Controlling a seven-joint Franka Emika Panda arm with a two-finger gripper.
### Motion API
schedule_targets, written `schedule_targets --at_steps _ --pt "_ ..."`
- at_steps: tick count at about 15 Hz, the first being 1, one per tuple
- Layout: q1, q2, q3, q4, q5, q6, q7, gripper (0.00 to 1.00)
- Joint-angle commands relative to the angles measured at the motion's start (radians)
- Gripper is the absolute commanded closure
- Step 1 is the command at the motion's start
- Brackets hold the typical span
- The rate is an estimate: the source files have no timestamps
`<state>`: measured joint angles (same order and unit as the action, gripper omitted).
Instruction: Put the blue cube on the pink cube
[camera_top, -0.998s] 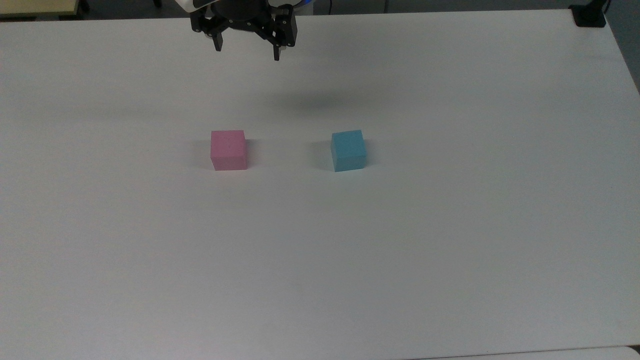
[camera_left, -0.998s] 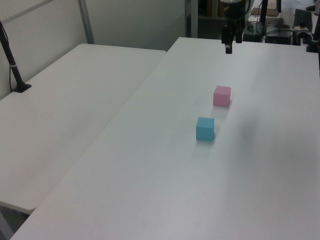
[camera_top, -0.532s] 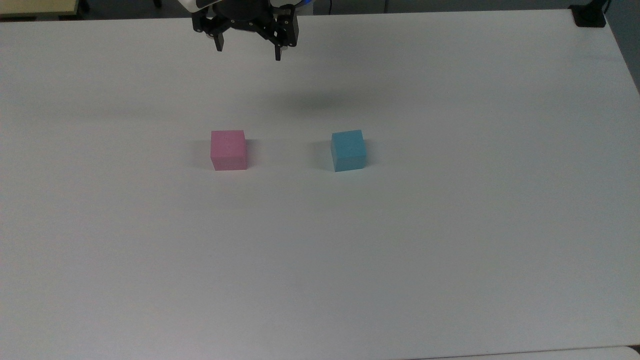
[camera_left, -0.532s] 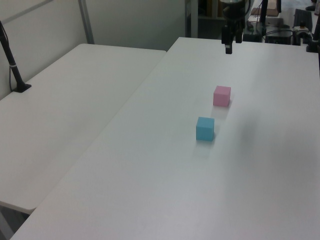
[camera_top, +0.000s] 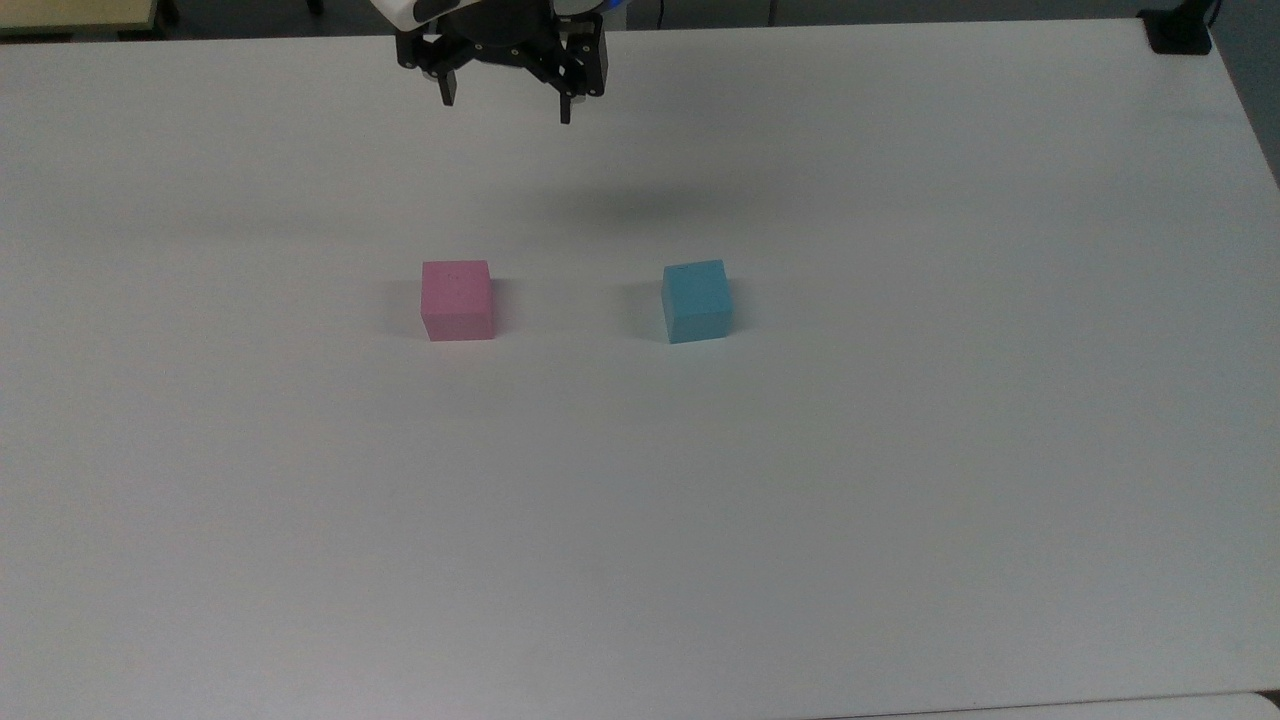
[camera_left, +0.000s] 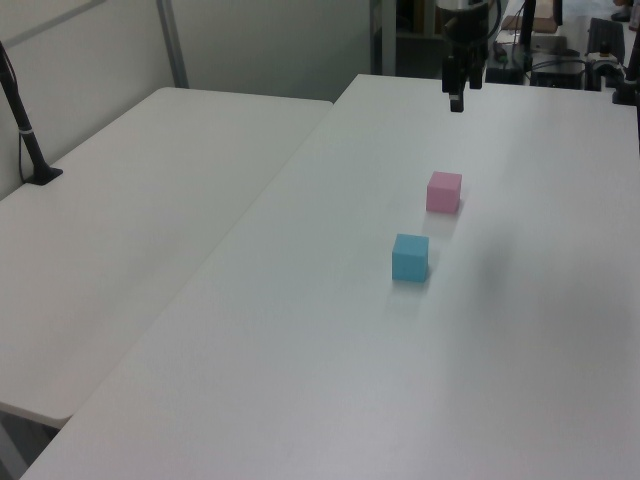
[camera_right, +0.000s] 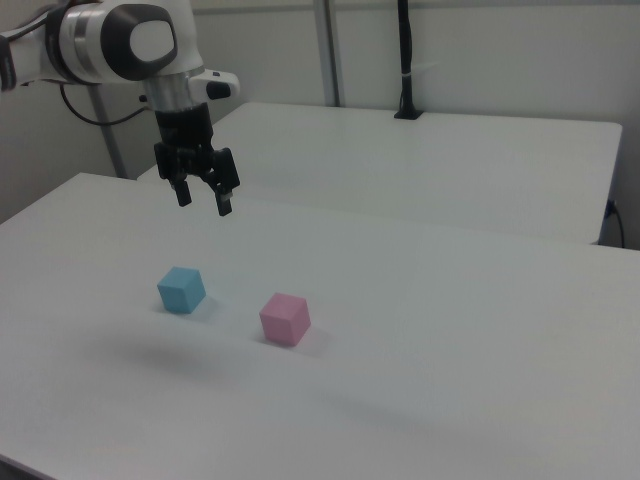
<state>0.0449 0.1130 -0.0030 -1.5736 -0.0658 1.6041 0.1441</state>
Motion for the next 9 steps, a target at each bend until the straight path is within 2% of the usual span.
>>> schedule_targets --at_steps 1,9 --pt "0.024 -0.019 -0.017 -0.020 -0.019 0.017 0.005 0.00" --pt "0.030 -0.024 -0.022 -0.020 -0.020 -0.009 -0.006 0.00"
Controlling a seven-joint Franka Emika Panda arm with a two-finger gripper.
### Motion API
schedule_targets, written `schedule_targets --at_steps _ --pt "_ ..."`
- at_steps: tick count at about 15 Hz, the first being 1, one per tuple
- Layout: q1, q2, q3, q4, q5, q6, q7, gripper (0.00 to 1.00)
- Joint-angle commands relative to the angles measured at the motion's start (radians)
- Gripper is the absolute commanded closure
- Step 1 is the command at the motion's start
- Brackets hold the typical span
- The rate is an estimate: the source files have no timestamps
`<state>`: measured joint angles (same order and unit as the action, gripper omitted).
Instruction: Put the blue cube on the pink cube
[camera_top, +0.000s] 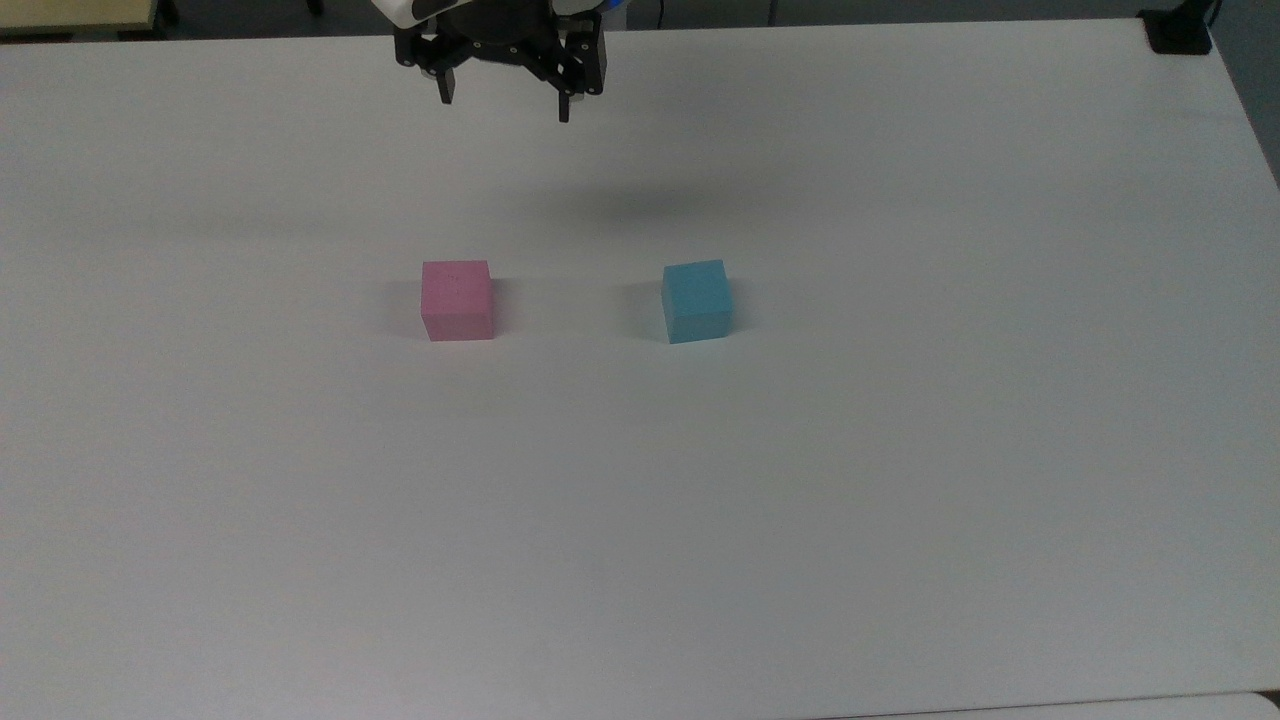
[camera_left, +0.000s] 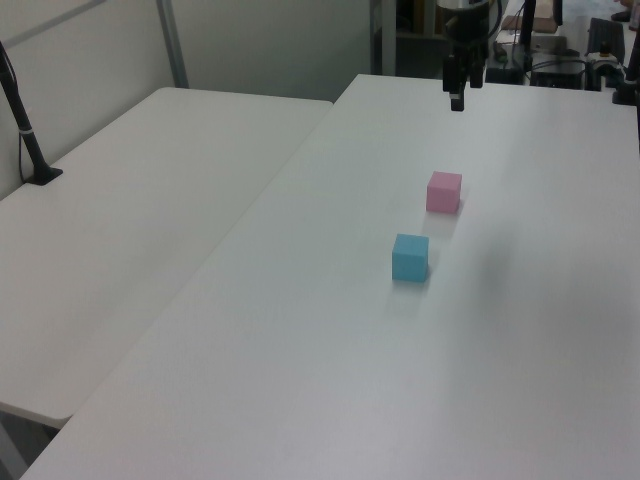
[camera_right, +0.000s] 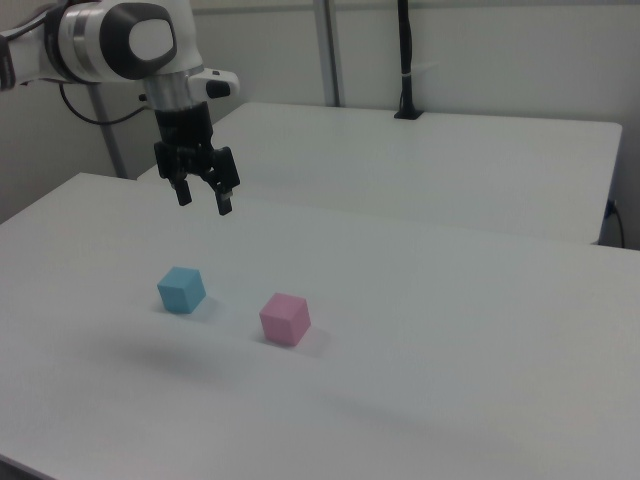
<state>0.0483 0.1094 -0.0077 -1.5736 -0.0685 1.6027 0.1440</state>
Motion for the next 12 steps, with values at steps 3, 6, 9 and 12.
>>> schedule_targets --at_steps 3,6,9,12 --pt "0.025 -0.016 -0.015 -0.019 -0.017 -0.004 -0.007 0.00" --pt "0.033 -0.016 -0.014 -0.020 -0.024 -0.001 -0.007 0.00" --pt "0.097 0.003 -0.015 -0.023 -0.021 0.041 0.003 0.00" --pt "0.146 0.048 -0.012 -0.026 -0.013 0.094 0.005 0.00"
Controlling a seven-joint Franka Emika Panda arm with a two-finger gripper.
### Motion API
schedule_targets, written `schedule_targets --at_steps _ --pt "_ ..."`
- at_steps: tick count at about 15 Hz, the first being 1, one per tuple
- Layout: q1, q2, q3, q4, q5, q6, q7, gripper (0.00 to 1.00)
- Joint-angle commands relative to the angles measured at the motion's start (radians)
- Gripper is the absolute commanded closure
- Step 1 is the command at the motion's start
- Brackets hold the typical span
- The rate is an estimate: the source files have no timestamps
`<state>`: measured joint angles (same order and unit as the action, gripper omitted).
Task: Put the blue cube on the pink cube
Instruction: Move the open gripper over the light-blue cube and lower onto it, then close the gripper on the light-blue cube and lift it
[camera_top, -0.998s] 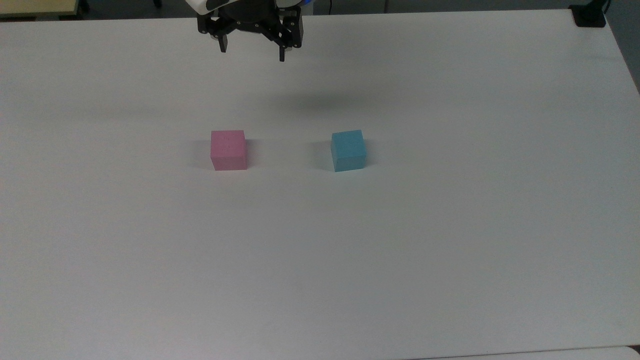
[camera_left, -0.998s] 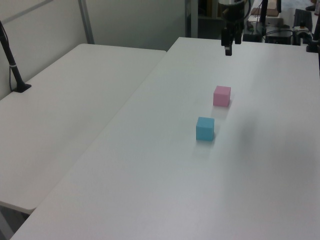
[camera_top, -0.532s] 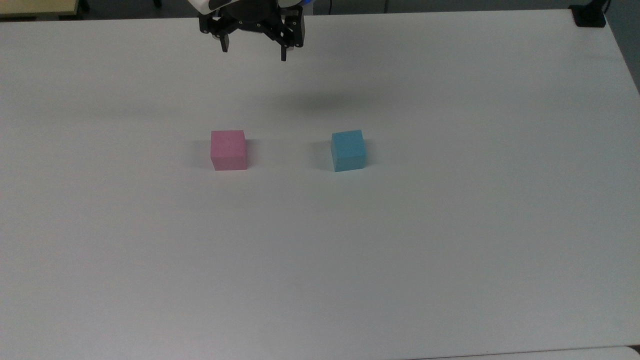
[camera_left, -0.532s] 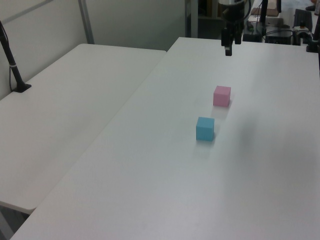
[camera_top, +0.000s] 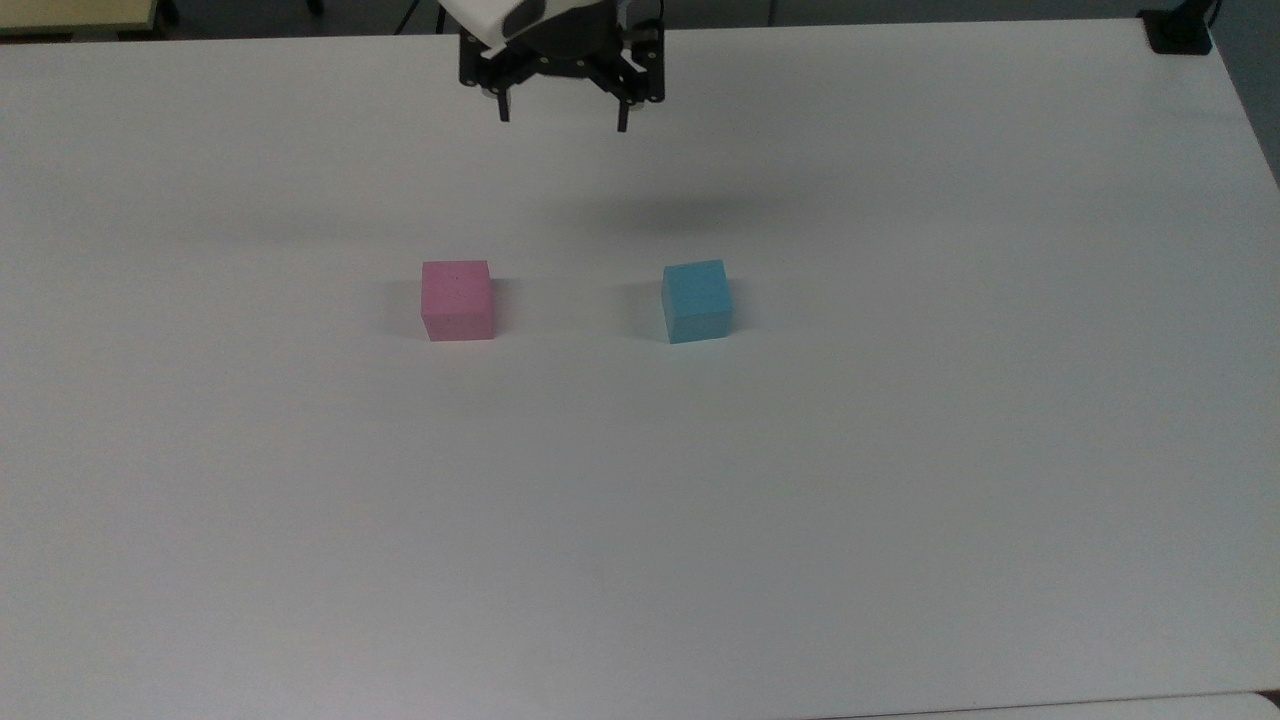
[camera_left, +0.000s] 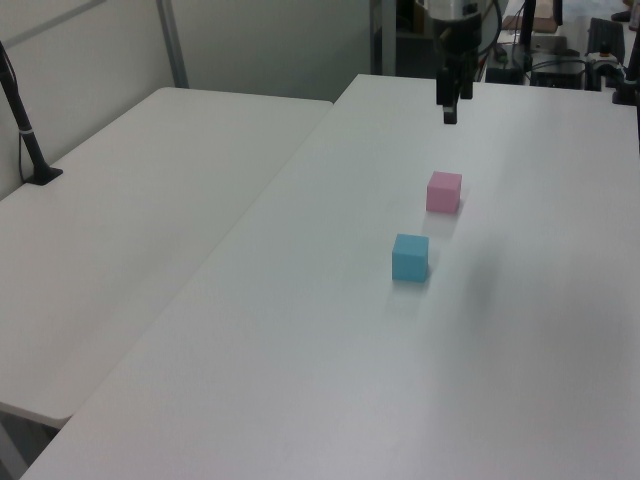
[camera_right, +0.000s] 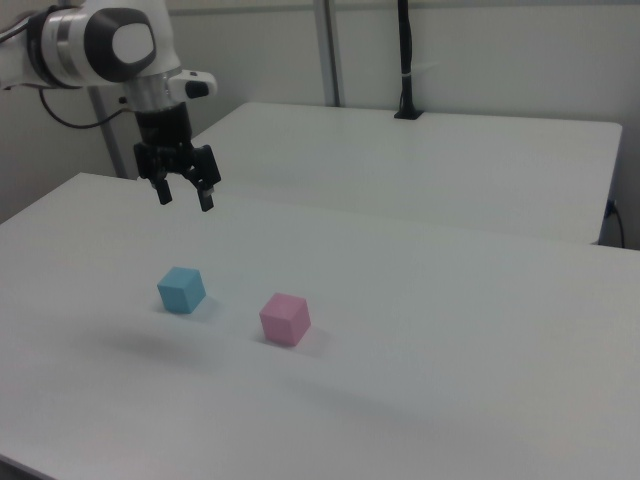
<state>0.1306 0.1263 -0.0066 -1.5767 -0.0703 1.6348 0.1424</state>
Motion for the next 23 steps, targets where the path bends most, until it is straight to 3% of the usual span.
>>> schedule_targets --at_steps 1,8,12,16,17,19,20,21,23 --pt "0.082 0.054 -0.015 -0.023 -0.009 0.083 0.009 0.00" --pt "0.165 0.220 -0.013 -0.025 -0.016 0.224 0.010 0.00" --pt "0.176 0.346 -0.012 -0.025 -0.023 0.275 0.011 0.00" --pt "0.179 0.387 -0.010 -0.025 -0.043 0.310 0.061 0.00" --pt "0.185 0.389 -0.007 -0.026 -0.052 0.312 0.081 0.11" --pt "0.198 0.388 -0.004 -0.025 -0.060 0.309 0.091 0.48" --pt "0.198 0.386 -0.004 -0.023 -0.059 0.303 0.092 0.61" --pt "0.198 0.380 -0.003 -0.023 -0.057 0.298 0.094 0.69" --pt "0.192 0.330 -0.003 -0.016 -0.051 0.252 0.091 0.71"
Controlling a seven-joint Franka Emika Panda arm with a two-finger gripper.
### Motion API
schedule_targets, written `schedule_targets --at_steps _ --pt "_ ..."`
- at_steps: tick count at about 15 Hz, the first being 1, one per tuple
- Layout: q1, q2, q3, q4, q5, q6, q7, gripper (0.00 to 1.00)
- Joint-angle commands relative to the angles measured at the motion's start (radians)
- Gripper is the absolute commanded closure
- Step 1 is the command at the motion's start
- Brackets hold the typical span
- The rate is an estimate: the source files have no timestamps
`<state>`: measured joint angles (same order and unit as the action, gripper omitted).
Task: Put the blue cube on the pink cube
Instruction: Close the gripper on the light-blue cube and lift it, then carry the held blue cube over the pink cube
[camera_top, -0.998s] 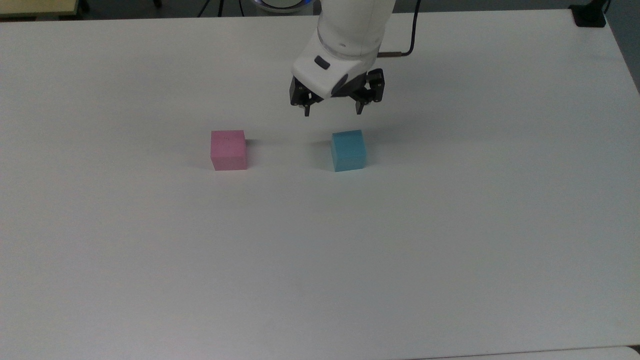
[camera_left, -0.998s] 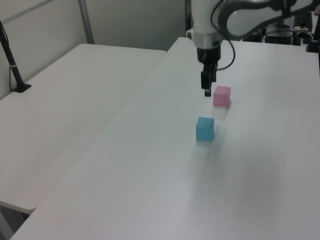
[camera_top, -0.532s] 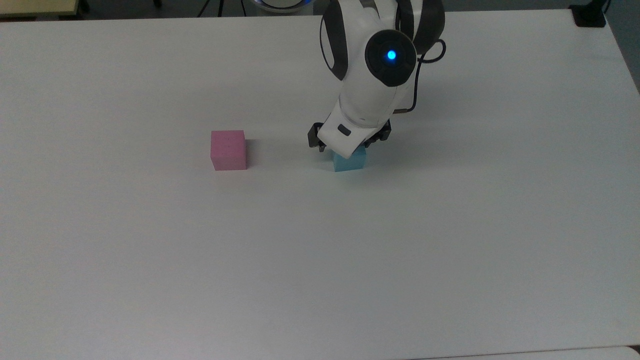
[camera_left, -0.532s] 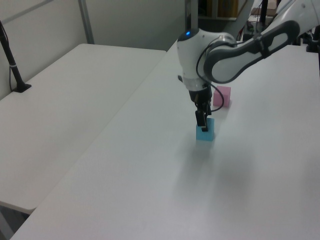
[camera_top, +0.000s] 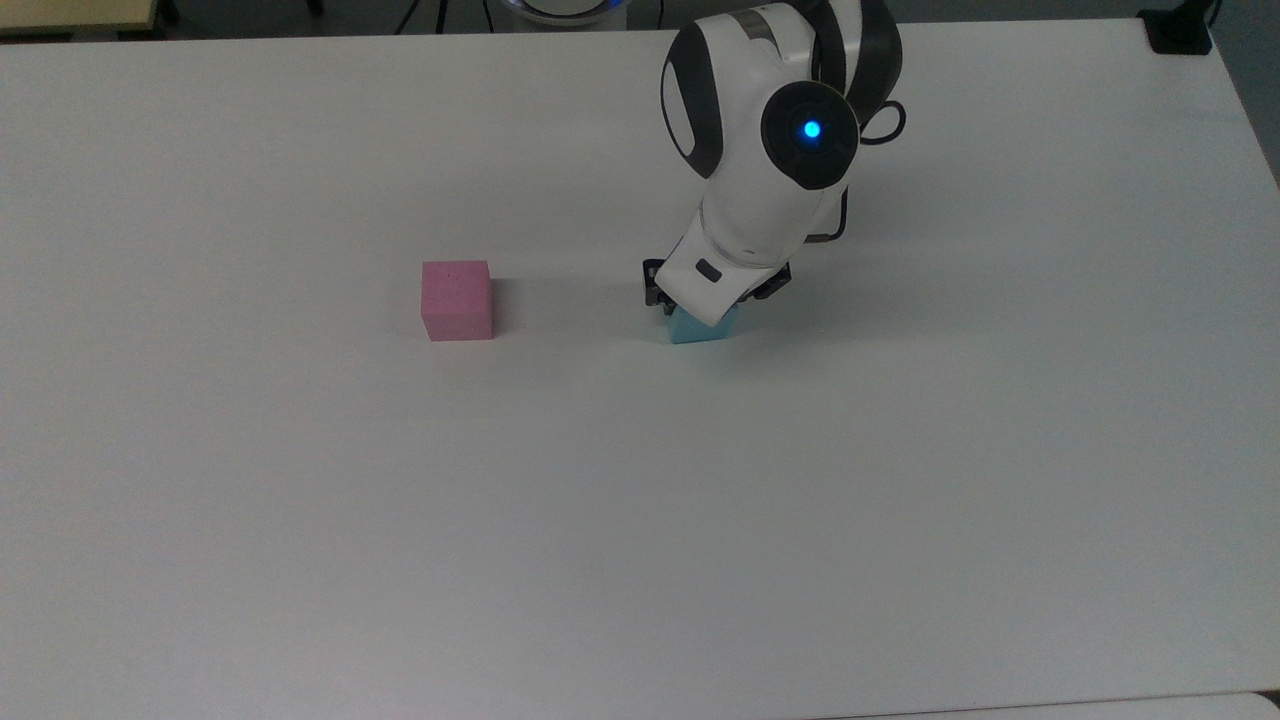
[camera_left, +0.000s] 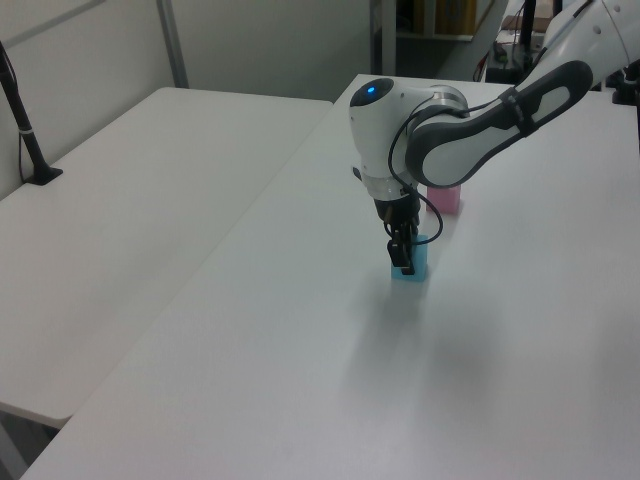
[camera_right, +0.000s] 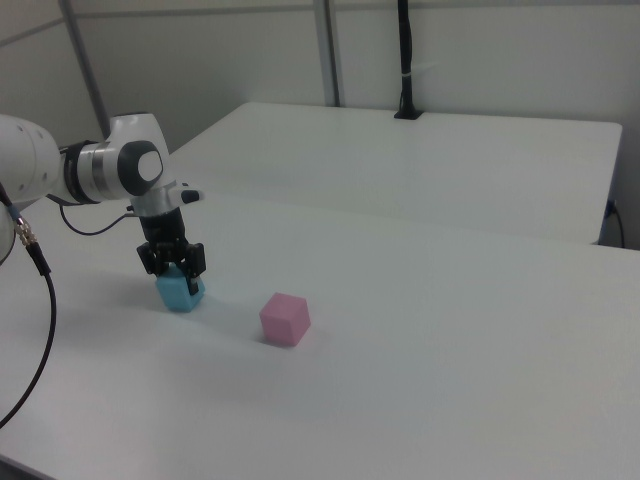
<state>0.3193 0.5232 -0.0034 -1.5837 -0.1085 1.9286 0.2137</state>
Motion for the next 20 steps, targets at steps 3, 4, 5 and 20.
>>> schedule_targets --at_steps 3,4,5,20 --pt "-0.037 -0.158 -0.013 0.002 -0.005 -0.120 0.010 0.71" --pt "-0.067 -0.182 -0.010 0.004 -0.005 -0.138 0.004 0.71" --pt "-0.095 -0.204 -0.010 0.005 -0.003 -0.149 -0.010 0.71" --pt "-0.361 -0.121 -0.027 0.051 0.015 -0.201 -0.269 0.70"
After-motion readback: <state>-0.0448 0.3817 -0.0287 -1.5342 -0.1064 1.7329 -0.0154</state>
